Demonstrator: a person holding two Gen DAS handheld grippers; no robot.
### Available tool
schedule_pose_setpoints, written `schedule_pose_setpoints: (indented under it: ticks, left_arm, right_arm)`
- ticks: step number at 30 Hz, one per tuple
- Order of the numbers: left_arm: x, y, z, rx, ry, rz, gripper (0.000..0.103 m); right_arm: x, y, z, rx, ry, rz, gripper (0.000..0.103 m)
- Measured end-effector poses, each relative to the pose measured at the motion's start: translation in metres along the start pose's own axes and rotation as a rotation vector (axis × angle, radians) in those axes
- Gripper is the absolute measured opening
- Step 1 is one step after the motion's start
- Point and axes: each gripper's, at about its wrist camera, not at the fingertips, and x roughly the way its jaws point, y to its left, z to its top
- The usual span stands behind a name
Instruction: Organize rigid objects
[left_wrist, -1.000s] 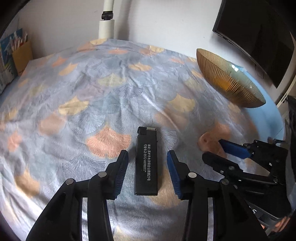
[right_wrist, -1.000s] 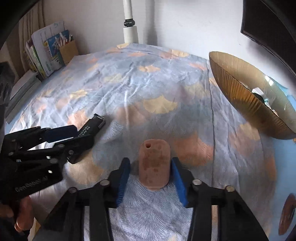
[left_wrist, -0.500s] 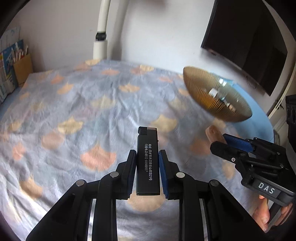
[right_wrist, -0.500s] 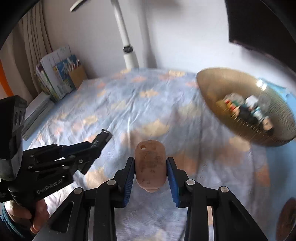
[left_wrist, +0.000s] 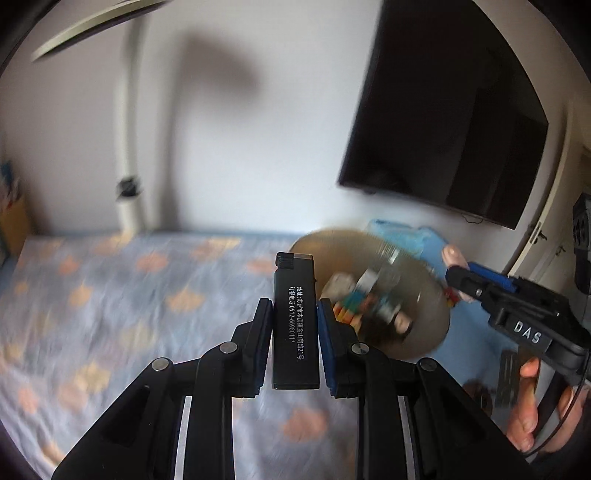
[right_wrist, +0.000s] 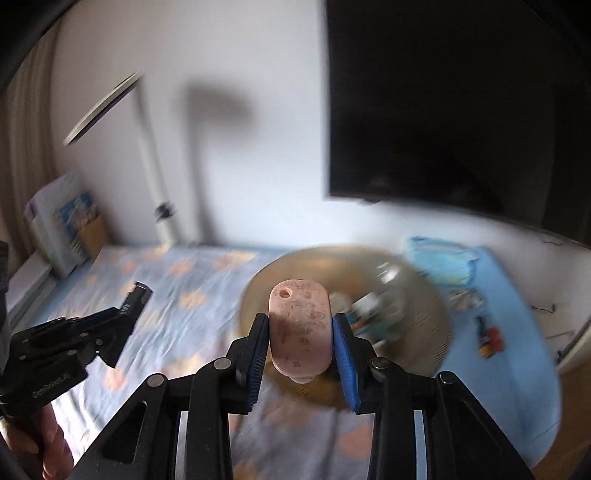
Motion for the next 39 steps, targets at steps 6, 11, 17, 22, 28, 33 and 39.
schedule_pose_setpoints:
  ticks: [6,11,17,22,28,33,39]
  left_arm:
    - [0.085,-0.032,0.013,0.033,0.116,-0.014,0.021]
    - [0.105,-0.043,-0.001,0.050,0.122,-0.049,0.027]
    - [0.055,-0.003,-0.002,-0.037,0.036,-0.050,0.077]
    - [-0.005,0.051,-0.012,-0.133,-0.014,0.071,0.077]
    - [-0.071,0.102,-0.046,-0.102,-0.039,0.267,0.077]
    - [-0.061,0.132,-0.102,-0.125,-0.018,0.293,0.077]
    - [-0.022,0.155,-0.133,-0.204,0.106,0.319,0.077]
  right_arm:
    - [0.051,-0.054,0.019,0.205,0.169,-0.018,0.034]
    - [0.074,-0.063,0.013,0.225,0.192,-0.035,0.034]
    - [0.065,-0.052,0.004,0.224,0.172,0.006,0.057]
    - [0.047,0.002,-0.003,0.117,0.160,0.055,0.057]
    - [0.029,0.078,-0.016,0.038,0.154,0.143,0.057]
    - [0.040,0.129,-0.060,-0.035,0.160,0.163,0.057]
    - [0.067,0.155,-0.119,-0.083,0.190,0.164,0.057]
